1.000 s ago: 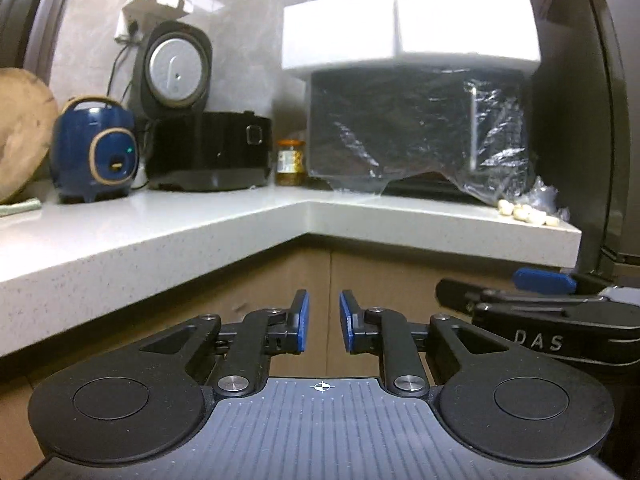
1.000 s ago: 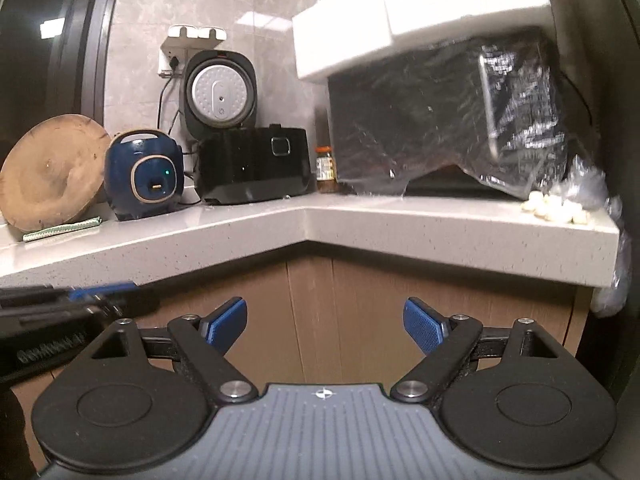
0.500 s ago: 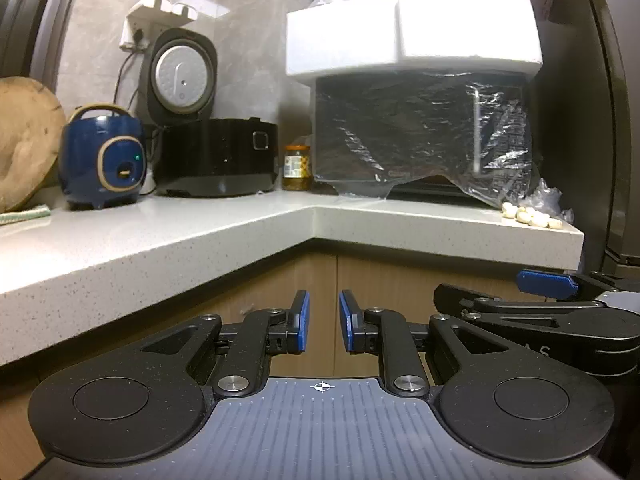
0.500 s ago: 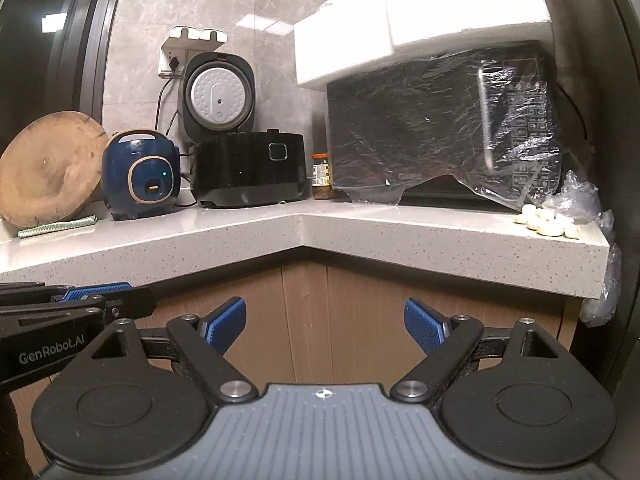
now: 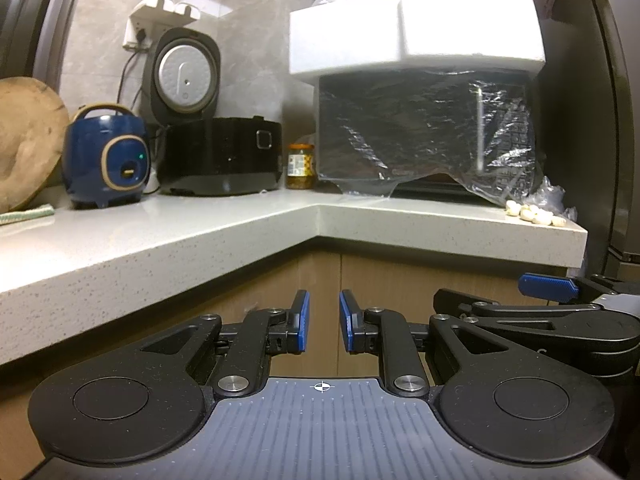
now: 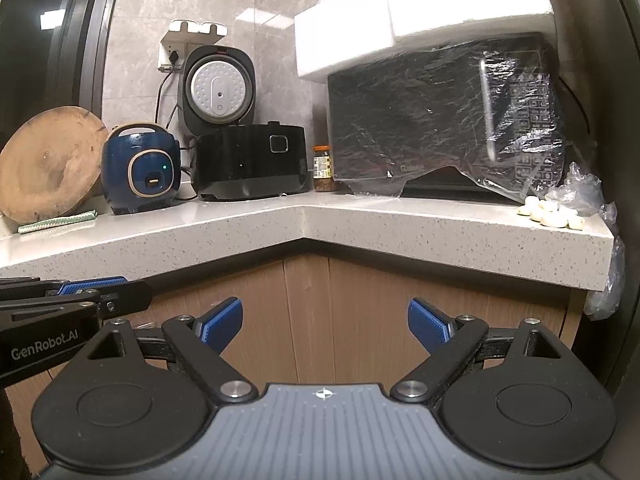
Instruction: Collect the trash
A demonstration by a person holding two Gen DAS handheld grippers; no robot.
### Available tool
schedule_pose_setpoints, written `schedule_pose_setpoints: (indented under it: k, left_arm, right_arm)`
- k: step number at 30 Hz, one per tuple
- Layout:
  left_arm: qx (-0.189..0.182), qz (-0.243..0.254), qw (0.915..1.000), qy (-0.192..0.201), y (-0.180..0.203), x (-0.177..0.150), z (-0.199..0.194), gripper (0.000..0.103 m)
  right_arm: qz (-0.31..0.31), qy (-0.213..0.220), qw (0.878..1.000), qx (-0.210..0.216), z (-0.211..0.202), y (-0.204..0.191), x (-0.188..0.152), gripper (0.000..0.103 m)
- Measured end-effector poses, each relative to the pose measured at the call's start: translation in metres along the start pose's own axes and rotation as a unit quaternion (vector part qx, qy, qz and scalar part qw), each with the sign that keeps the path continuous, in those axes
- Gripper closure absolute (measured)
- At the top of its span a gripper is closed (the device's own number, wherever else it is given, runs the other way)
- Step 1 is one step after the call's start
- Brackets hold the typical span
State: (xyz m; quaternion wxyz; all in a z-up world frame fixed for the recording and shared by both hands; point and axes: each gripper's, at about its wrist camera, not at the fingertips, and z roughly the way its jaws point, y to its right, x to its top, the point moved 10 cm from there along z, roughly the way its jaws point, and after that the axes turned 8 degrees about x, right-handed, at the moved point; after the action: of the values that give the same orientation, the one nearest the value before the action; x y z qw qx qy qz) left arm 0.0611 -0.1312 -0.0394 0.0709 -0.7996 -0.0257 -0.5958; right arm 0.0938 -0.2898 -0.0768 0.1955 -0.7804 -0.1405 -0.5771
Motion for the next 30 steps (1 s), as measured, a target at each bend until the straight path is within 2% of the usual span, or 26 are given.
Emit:
schedule_pose_setpoints:
  k: [30]
  left_arm:
    - [0.0,0.001,1.0,-0.002,-0.0006,-0.0007,-0.0024,0.083]
  right_arm:
    - [-0.007,-0.001,1.0,0.003,-0.0006,-0.0017,-0.002,0.012]
